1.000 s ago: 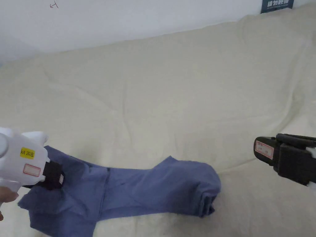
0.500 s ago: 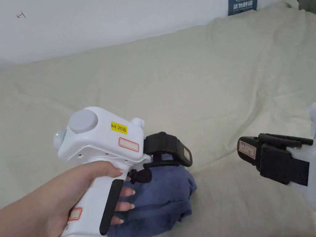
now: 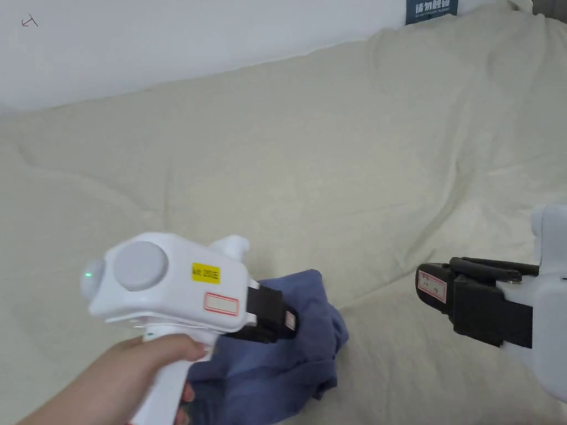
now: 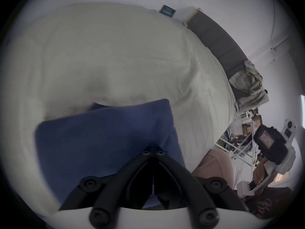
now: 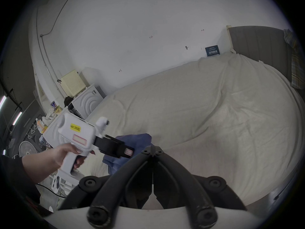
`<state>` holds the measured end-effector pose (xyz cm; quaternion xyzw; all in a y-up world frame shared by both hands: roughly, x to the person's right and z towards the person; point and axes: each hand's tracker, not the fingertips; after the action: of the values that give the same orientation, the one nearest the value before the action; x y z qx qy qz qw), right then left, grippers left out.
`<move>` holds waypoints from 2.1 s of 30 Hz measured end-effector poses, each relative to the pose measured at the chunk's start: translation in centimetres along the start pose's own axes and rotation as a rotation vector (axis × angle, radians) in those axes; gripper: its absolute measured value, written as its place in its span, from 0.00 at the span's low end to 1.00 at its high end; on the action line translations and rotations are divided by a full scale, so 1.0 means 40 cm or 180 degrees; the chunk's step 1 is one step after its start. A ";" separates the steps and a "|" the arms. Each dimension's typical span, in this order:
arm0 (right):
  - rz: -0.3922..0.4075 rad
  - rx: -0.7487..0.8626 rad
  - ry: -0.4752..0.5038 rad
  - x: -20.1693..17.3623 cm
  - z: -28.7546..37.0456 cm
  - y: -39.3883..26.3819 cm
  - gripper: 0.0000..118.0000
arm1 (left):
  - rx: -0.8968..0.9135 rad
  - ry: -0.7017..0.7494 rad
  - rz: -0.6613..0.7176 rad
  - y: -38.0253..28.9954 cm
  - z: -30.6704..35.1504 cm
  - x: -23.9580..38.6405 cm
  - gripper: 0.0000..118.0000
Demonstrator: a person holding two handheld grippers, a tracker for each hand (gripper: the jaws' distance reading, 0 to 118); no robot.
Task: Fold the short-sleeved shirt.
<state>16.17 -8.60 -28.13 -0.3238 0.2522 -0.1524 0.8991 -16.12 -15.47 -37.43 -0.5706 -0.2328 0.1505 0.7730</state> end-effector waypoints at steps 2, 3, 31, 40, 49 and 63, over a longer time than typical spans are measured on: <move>0.0013 -0.0016 -0.0015 -0.001 -0.001 0.002 0.00 | 0.0035 0.0071 -0.0023 -0.005 -0.054 0.006 0.00; 0.0016 -0.0022 -0.0020 -0.003 0.001 0.002 0.00 | -0.0037 -0.0107 0.0030 -0.005 -0.085 0.003 0.00; 0.1255 0.2841 -0.0906 -0.173 0.175 0.019 0.00 | 0.4238 0.2858 -0.1017 -0.393 0.494 0.119 0.00; 0.1163 0.1996 -0.1386 -0.100 0.069 -0.058 0.00 | 0.3902 0.2704 -0.0568 -0.417 0.399 0.039 0.00; 0.1033 0.2092 -0.1349 -0.107 0.077 -0.049 0.00 | 0.3963 0.2733 -0.0558 -0.407 0.400 0.046 0.00; 0.1995 -0.1689 -0.0194 -0.235 -0.319 0.092 0.00 | 0.2671 0.1595 -0.0008 -0.383 0.440 -0.116 0.00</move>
<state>1.77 -8.18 -35.68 -0.4563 0.3424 0.2087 0.7944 -29.92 -8.12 -19.47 -0.2282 0.0405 0.0885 0.9688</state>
